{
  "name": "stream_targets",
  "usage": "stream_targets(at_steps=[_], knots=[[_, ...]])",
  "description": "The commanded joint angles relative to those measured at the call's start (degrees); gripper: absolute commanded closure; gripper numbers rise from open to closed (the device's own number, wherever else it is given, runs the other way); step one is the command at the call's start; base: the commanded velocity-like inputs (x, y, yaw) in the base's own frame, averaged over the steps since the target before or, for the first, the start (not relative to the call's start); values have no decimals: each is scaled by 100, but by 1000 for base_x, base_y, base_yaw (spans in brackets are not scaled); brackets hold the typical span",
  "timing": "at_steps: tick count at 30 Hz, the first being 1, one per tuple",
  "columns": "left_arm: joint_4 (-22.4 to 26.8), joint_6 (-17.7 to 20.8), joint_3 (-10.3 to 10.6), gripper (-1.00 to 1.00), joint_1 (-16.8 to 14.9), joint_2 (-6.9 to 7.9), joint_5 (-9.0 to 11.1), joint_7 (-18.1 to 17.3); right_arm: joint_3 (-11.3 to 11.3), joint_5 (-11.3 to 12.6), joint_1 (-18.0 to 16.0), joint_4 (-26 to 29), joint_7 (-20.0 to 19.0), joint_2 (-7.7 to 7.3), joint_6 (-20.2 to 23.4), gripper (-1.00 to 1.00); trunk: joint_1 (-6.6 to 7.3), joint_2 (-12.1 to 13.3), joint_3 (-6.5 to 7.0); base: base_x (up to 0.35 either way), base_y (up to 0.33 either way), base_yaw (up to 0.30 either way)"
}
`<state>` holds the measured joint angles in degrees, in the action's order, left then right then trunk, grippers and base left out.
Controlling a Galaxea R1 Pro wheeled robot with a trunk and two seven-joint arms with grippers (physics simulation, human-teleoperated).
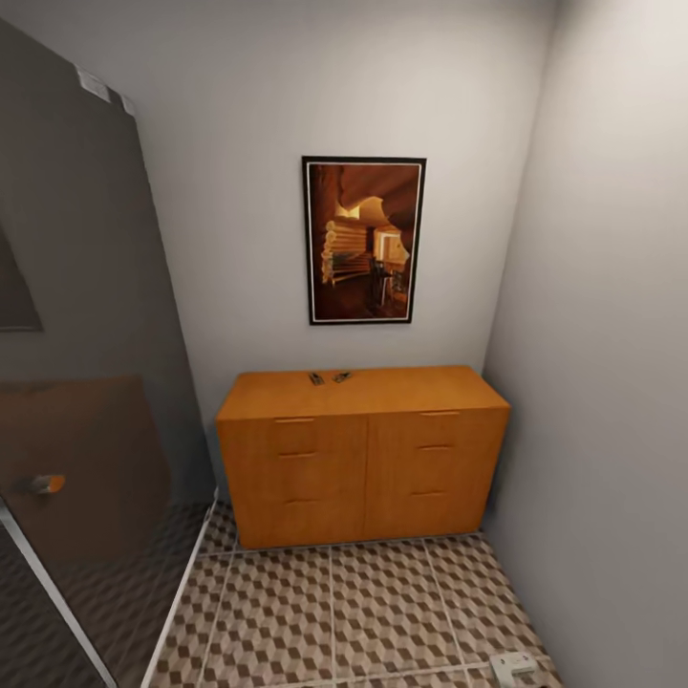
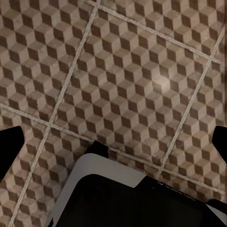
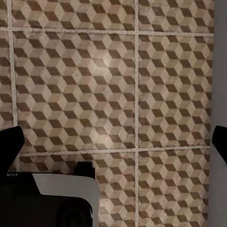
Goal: Take the four mousetraps from the cabinet in the bathroom and place them on the bathroom floor. Make sure all four end up on the same floor surface, and ensure that at least two of them are either under or directly next to the same bathroom sink.
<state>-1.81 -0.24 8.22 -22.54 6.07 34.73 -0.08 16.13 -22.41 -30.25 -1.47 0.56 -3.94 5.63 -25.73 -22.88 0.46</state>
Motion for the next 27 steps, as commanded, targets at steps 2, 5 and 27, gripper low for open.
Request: stream_targets(at_steps=[2,5,27], knots=[[-12,-2,51,-100,-5,-1,43,-1,48,-59,-6,-11,6,-2,8,-100,-6,-3,-2,343,0,0],[-12,-2,52,-100,-5,-1,43,-1,48,-59,-7,-11,8,-2,8,-100,-6,-3,-2,342,2,0],[-12,-18,57,-100,-5,-9,42,-1,48,-59,-6,-11,10,-2,9,-100,-6,-3,-2,216,65,0]])
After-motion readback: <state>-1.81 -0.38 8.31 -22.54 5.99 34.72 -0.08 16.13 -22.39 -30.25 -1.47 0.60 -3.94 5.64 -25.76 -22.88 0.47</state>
